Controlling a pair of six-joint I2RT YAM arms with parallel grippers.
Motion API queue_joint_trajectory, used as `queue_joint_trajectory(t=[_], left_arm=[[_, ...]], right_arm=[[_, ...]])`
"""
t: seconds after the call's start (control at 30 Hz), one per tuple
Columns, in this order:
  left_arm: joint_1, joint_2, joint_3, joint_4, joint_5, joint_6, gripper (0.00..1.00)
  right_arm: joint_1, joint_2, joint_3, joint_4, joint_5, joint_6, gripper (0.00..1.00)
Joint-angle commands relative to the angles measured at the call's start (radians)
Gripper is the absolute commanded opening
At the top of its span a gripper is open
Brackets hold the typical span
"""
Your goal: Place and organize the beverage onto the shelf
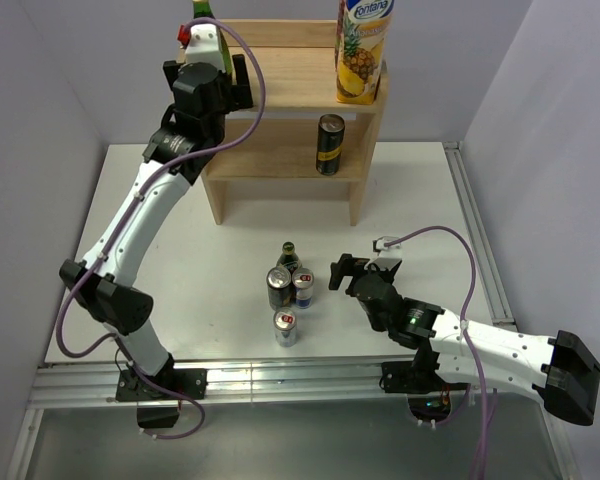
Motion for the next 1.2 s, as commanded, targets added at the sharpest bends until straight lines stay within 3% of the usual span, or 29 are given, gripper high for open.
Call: queue_joint_trajectory(t=[0.0,0.3,0.77,0.93,1.07,1.17], left_arm=[[0.01,-0.084,-0.041,-0.025,-0.071,0.009,0.99],[-0.048,-0.186,-0.118,-0.051,-0.129,0.009,0.99],[-0.166,-0.449,-0.377,-0.129,-0.192,-0.076,0.99],[-0.274,-0.564,-0.585,-0.182,-0.244,-0.179,0.99],[-0.384,-0.721,-0.789,-0.229,-0.264,-0.354,0.98],[-0.488,-0.787,-0.859,-0.29,-0.263,-0.469,0.97]], right_arm=[[0.008,-0.004,0.002,0.038,0.037,0.007,1.0],[0.008,-0.006,0.004,0.037,0.043,0.004,1.0],[0.008,-0.007,0.004,0.027,0.069,0.004,1.0],[0.017,-0.01,0.001,0.032,0.071,-0.002,1.0],[0.023,0.002,0.005,0.032,0.079,-0.002,1.0],[0.025,0.005,0.007,0.032,0.085,-0.004,1.0]])
